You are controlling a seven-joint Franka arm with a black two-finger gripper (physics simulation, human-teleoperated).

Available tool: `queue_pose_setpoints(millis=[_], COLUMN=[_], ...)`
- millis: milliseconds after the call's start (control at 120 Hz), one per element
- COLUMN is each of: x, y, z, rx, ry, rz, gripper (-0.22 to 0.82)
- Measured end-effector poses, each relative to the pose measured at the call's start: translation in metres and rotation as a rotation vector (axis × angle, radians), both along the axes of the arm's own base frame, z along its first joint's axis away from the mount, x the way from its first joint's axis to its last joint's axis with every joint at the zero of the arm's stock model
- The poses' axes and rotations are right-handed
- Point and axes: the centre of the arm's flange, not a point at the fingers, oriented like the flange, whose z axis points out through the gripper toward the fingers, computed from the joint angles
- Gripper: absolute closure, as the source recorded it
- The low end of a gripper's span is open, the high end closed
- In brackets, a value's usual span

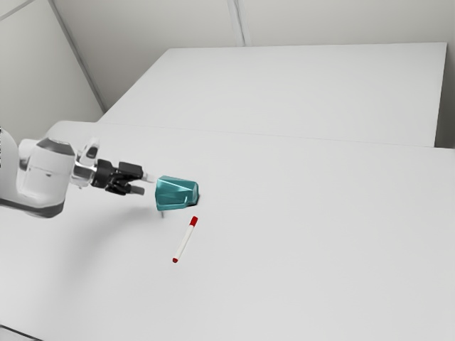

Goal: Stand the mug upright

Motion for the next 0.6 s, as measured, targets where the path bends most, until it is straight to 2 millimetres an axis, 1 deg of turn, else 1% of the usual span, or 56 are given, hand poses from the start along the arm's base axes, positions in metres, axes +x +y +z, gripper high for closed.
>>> queue_pose_setpoints(millis=[67, 317, 600], x=[0.002, 0.012, 0.018], y=[0.001, 0.006, -0.003], z=[-0.005, -0.011, -0.013], rx=[0.006, 0.042, 0.058], ry=[-0.01, -0.053, -0.085], rz=[-0.008, -0.033, -0.068], gripper=[0.02, 0.02, 0.02])
